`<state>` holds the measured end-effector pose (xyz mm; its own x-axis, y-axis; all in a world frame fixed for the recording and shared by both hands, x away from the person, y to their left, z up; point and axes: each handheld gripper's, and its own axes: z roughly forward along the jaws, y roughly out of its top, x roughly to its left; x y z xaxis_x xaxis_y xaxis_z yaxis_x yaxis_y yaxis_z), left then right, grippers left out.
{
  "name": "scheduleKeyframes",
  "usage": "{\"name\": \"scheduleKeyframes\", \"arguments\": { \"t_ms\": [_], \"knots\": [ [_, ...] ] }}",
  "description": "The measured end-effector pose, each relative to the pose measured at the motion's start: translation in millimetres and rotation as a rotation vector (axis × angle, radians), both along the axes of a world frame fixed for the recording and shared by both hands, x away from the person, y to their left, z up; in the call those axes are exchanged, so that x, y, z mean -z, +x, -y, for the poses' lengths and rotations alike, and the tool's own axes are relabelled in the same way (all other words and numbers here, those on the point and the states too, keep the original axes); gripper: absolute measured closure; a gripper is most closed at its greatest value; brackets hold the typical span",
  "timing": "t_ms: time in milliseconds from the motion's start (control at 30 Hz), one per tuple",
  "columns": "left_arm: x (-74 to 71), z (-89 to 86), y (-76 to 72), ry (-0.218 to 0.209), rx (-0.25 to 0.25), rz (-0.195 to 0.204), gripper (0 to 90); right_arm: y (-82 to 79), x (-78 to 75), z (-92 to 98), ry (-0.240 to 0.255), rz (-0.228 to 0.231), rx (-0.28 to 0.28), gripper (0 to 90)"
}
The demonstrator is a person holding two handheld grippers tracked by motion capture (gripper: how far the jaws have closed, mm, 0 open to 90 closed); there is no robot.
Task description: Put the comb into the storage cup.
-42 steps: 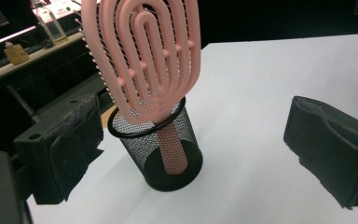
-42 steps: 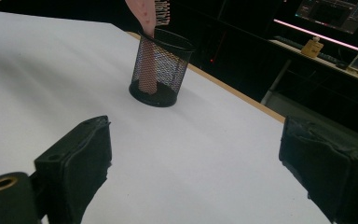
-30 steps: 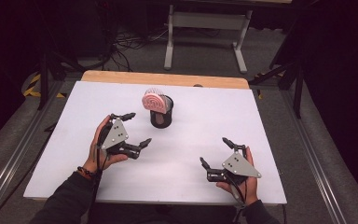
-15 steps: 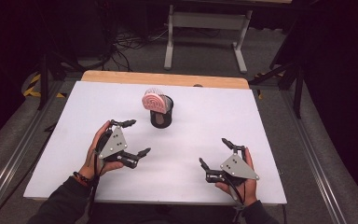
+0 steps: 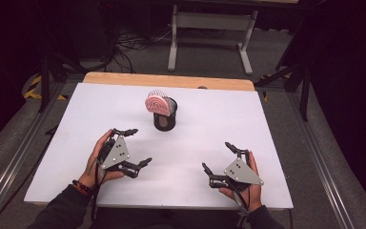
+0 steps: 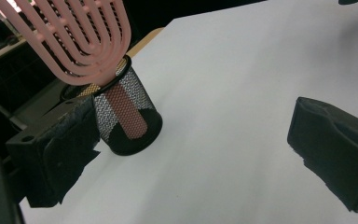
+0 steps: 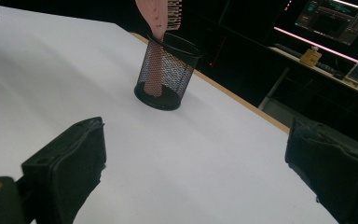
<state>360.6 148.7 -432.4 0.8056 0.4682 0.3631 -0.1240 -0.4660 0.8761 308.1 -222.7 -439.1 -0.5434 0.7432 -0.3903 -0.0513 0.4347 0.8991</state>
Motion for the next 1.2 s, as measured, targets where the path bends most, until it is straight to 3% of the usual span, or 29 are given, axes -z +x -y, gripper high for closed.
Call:
{"name": "scheduleKeyframes", "arguments": {
  "t_ms": [267, 433, 533, 1200],
  "knots": [
    [7.3, -4.5, -3.8, 0.017, -0.006, -0.019, 3.4, -1.0, 1.4, -1.7, -0.002, -0.004, -0.010, 5.4],
    [9.7, -6.9, -9.2, 0.016, -0.015, -0.007, 3.5, -2.3, 1.0, -2.8, -0.001, -0.005, -0.011, 5.4],
    [10.9, -12.5, -9.8, -0.003, -0.018, -0.026, 3.4, -3.8, 1.7, -3.0, -0.006, -0.009, -0.013, 5.4],
    [19.2, -48.4, -24.7, 0.013, -0.077, -0.033, 3.4, -4.4, 4.0, -4.7, -0.018, -0.022, -0.013, 5.4]
  ]
}}
